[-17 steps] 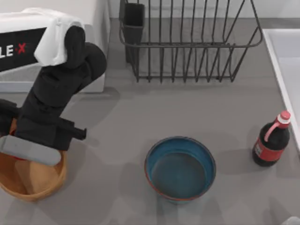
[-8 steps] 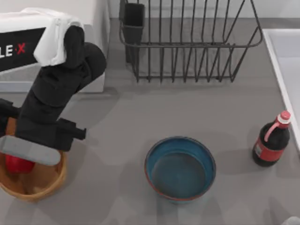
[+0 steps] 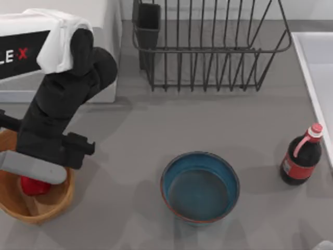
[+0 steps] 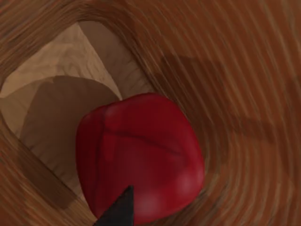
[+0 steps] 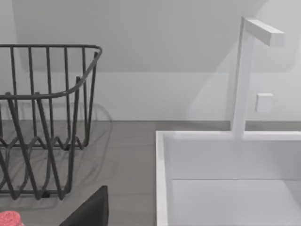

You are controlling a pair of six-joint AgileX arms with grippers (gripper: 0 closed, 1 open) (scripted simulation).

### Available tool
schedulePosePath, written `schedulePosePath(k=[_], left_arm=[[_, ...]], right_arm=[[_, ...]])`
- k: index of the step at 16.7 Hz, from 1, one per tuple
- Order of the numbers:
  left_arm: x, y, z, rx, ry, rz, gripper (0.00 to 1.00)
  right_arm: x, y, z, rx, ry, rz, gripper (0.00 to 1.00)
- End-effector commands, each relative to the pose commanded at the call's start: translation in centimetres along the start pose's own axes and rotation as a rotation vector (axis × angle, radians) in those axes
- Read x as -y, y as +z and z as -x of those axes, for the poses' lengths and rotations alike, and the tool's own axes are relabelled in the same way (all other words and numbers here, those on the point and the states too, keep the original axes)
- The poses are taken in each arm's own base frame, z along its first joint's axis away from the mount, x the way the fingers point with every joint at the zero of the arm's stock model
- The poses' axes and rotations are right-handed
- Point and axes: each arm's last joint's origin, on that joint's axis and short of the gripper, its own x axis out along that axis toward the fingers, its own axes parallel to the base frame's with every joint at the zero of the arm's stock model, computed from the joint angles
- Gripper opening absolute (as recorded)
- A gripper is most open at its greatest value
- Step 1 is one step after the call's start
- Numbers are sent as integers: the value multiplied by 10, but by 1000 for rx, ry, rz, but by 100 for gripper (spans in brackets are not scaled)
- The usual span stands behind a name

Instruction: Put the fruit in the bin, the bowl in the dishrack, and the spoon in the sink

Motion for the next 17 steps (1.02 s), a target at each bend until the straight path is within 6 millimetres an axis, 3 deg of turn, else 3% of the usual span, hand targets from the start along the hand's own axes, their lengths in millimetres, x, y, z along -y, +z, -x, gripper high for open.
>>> schedulePosePath(k=[5,8,13,17], left_arm=[[0,1,-2,-13,6,40,100],[6,5,-8,-70,61,219,100],[40,27,-19,-203,301,826,100],[75,71,-31,-238,658,1502,100]], right_arm=[[0,0,0,0,0,0,100],[0,0,0,0,0,0,100],[0,0,0,0,0,0,100],[0,0,0,0,0,0,100]])
